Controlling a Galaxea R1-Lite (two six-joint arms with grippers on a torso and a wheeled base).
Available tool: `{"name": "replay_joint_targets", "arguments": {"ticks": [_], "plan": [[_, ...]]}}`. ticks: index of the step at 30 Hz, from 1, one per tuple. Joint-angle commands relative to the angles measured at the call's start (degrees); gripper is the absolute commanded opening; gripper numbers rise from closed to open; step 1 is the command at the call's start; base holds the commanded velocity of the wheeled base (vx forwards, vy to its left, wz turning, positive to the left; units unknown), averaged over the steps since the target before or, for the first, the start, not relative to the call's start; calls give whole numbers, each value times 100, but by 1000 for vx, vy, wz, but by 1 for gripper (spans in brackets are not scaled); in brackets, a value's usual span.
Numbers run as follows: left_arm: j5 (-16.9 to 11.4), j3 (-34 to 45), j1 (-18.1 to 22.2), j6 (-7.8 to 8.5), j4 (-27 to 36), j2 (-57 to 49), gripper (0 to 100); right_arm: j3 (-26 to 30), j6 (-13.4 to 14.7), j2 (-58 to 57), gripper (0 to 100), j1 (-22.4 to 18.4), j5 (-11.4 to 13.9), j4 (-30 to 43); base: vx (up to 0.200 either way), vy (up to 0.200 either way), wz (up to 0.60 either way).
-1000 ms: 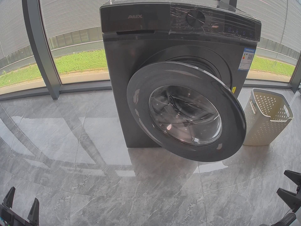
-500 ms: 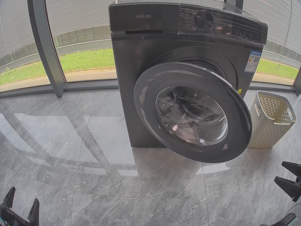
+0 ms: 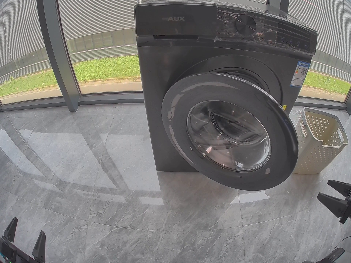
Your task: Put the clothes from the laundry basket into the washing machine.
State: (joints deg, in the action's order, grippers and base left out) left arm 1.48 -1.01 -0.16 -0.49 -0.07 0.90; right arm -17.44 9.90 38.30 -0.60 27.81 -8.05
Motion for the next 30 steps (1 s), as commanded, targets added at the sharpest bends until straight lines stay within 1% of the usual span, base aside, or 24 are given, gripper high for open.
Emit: {"name": "replay_joint_targets", "arguments": {"ticks": [1, 2, 4, 6, 9, 11, 13, 17, 20, 21, 22, 24, 25, 30], "plan": [[2, 101, -2, -4, -1, -90, 100, -84, 3, 661, 100, -11, -56, -338, 0, 0, 0], [2, 101, -2, -4, -1, -90, 100, -101, 3, 722, 100, -11, -65, -373, 0, 0, 0], [2, 101, -2, -4, -1, -90, 100, -128, 3, 1004, 100, -37, -170, -575, 0, 0, 0], [2, 101, -2, -4, -1, -90, 100, -145, -6, 1329, 100, -11, -443, -900, 0, 0, 0], [2, 101, -2, -4, -1, -90, 100, -145, -111, 1619, 100, 7, -680, -1094, 0, 0, 0], [2, 101, -2, -4, -1, -90, 100, -163, -164, 1777, 100, 51, -794, -1111, 0, -200, 0], [2, 101, -2, -4, -1, -90, 100, -163, -164, 1847, 100, 104, -812, -1111, 0, -200, 0], [2, 101, -2, -4, -1, -90, 100, -154, -129, 1874, 100, 508, -856, -1085, 0, -200, 0], [2, 101, -2, -4, -1, -90, 100, -136, -102, 1900, 100, 736, -865, -1085, 0, -200, 0], [2, 101, -2, -13, -1, -90, 100, -145, -102, 1900, 100, 754, -865, -1085, 0, -200, 0], [2, 101, -2, -4, -1, -90, 100, -163, -49, 1918, 100, 860, -873, -1111, 0, -200, 0], [2, 101, -2, -4, -1, -90, 100, -172, 82, 1944, 100, 877, -856, -1138, 0, -200, 0], [2, 101, -2, -4, -1, -90, 100, -172, 118, 1944, 100, 877, -838, -1147, 0, 0, 0], [2, 101, -2, -4, -1, -90, 100, -75, 170, 1935, 100, 877, -803, -1111, 0, 0, 0]]}}
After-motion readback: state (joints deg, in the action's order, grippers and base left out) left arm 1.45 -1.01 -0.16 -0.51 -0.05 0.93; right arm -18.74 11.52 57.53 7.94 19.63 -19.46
